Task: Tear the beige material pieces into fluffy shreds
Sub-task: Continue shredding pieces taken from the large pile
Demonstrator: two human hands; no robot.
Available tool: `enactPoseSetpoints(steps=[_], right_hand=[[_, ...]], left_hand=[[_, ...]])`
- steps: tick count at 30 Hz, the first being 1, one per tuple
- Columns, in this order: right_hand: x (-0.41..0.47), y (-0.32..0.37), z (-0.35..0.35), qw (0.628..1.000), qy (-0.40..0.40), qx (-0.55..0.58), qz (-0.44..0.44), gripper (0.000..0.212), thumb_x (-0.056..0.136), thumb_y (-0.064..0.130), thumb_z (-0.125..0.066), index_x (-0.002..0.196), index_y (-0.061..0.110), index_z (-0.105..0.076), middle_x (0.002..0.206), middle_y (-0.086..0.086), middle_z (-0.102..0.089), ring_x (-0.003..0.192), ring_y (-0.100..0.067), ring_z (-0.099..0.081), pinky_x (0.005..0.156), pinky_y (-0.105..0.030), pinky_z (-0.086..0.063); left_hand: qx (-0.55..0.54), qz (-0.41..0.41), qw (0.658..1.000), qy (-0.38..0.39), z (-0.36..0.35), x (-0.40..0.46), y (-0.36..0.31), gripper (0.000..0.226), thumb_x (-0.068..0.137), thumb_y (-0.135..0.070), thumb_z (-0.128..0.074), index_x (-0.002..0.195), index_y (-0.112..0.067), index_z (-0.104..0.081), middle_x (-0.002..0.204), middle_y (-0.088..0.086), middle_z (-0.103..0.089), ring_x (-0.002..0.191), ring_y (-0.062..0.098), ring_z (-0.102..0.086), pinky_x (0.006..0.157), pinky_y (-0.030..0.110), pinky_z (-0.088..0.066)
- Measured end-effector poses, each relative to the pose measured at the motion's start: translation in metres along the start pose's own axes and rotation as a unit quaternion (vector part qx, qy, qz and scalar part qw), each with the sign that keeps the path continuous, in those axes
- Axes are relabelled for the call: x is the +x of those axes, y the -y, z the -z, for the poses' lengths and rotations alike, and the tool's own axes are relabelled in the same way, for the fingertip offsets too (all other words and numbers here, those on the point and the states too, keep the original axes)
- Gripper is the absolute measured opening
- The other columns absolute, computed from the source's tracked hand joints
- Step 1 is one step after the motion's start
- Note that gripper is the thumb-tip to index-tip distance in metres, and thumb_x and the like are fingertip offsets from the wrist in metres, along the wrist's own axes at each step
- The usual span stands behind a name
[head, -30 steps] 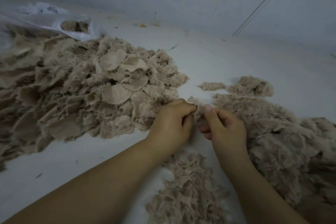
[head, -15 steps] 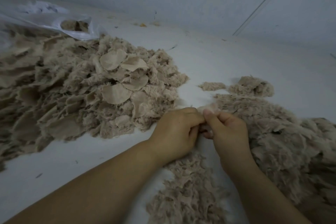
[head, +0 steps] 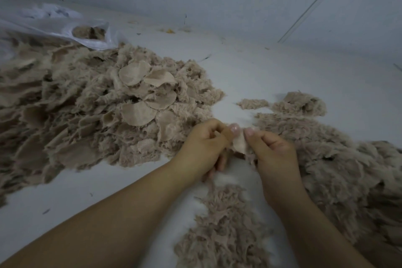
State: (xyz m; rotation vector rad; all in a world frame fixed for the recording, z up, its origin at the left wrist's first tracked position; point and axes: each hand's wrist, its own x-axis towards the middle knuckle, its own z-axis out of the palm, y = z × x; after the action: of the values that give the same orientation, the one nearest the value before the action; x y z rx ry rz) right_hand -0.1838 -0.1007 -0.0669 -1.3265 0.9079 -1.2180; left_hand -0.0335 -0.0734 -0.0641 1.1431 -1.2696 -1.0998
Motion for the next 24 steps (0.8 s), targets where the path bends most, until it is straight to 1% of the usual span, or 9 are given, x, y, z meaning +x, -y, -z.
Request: enactPoseSetpoints(steps=[2,5,7,9,11,13,15,17,24], right_hand=[[0.000,0.000,0.000,0.999,0.049,-0.001,0.021,0.032,0.098,0.023,-0.060,0.086,-0.003,-0.074,0.078,-0.029,-0.069,0.077,-0.045,-0.068,0.079,-0.057,-0.057],[0.001,-0.001,-0.001,0.997,0.061,-0.031,0.039,0.030,0.100,0.019,-0.059,0.089,-0.003,-0.075,0.080,-0.027,-0.071,0.080,-0.047,-0.068,0.081,-0.059,-0.056],[0.002,-0.004,-0.003,0.999,0.022,-0.034,0.034,0.024,0.097,0.019,-0.061,0.086,0.005,-0.078,0.074,-0.017,-0.073,0.072,-0.036,-0.069,0.071,-0.047,-0.059],[0.003,-0.007,-0.001,0.998,-0.031,-0.045,0.026,0.023,0.097,0.020,-0.063,0.082,0.011,-0.078,0.056,-0.001,-0.063,0.051,-0.014,-0.055,0.053,-0.028,-0.049],[0.004,-0.010,0.002,0.997,-0.067,-0.039,0.012,0.029,0.097,0.024,-0.063,0.083,0.002,-0.076,0.050,-0.002,-0.047,0.045,-0.010,-0.036,0.045,-0.023,-0.035],[0.006,-0.011,0.004,0.995,-0.094,-0.023,0.002,0.029,0.098,0.026,-0.062,0.087,0.003,-0.076,0.046,0.005,-0.044,0.041,-0.004,-0.033,0.042,-0.018,-0.033],[0.006,-0.011,0.003,0.995,-0.099,-0.019,0.007,0.026,0.099,0.024,-0.061,0.082,0.014,-0.077,0.042,0.016,-0.046,0.037,0.001,-0.037,0.041,-0.013,-0.033],[0.006,-0.011,0.002,0.995,-0.103,-0.017,0.009,0.042,0.101,0.022,-0.059,0.061,0.027,-0.071,0.041,0.018,-0.043,0.036,0.001,-0.035,0.040,-0.013,-0.031],[0.007,-0.011,0.004,0.991,-0.130,0.018,-0.005,0.050,0.102,0.027,-0.058,0.052,0.020,-0.063,0.044,0.011,-0.037,0.040,-0.006,-0.023,0.039,-0.018,-0.024]], left_hand=[[-0.060,0.021,0.998,-0.014,0.002,0.006,0.002,0.055,0.081,-0.062,-0.060,0.083,-0.008,-0.058,0.051,0.011,-0.055,0.028,0.019,-0.038,0.035,0.017,-0.029],[-0.124,0.019,0.992,0.001,0.007,0.010,0.006,0.043,0.087,-0.048,-0.063,0.079,-0.005,-0.064,0.052,0.010,-0.053,0.032,0.017,-0.037,0.036,0.019,-0.030],[-0.138,0.002,0.990,-0.020,0.007,0.010,0.008,0.031,0.090,-0.034,-0.063,0.069,-0.011,-0.060,0.048,0.007,-0.051,0.031,0.017,-0.035,0.037,0.019,-0.030],[-0.166,-0.018,0.984,-0.063,0.004,0.010,0.007,0.029,0.091,-0.026,-0.061,0.067,-0.011,-0.055,0.047,0.008,-0.050,0.031,0.017,-0.036,0.037,0.019,-0.030],[-0.187,-0.028,0.977,-0.100,0.002,0.010,0.005,0.031,0.098,-0.020,-0.054,0.068,-0.011,-0.054,0.047,0.009,-0.051,0.031,0.018,-0.039,0.037,0.019,-0.030],[-0.180,-0.026,0.977,-0.113,0.002,0.011,0.004,0.034,0.101,-0.020,-0.050,0.068,-0.010,-0.053,0.045,0.010,-0.048,0.029,0.019,-0.036,0.037,0.020,-0.026],[-0.167,-0.022,0.981,-0.093,0.004,0.010,0.003,0.036,0.096,-0.025,-0.055,0.065,-0.007,-0.050,0.037,0.008,-0.039,0.026,0.016,-0.026,0.036,0.018,-0.019],[-0.185,-0.019,0.982,-0.040,0.004,0.008,0.001,0.040,0.090,-0.031,-0.060,0.061,-0.007,-0.048,0.032,0.004,-0.031,0.023,0.013,-0.019,0.036,0.014,-0.016],[-0.240,-0.022,0.970,0.014,0.019,0.006,-0.001,0.034,0.086,-0.013,-0.065,0.059,0.000,-0.051,0.032,0.006,-0.031,0.023,0.011,-0.023,0.037,0.013,-0.020]])
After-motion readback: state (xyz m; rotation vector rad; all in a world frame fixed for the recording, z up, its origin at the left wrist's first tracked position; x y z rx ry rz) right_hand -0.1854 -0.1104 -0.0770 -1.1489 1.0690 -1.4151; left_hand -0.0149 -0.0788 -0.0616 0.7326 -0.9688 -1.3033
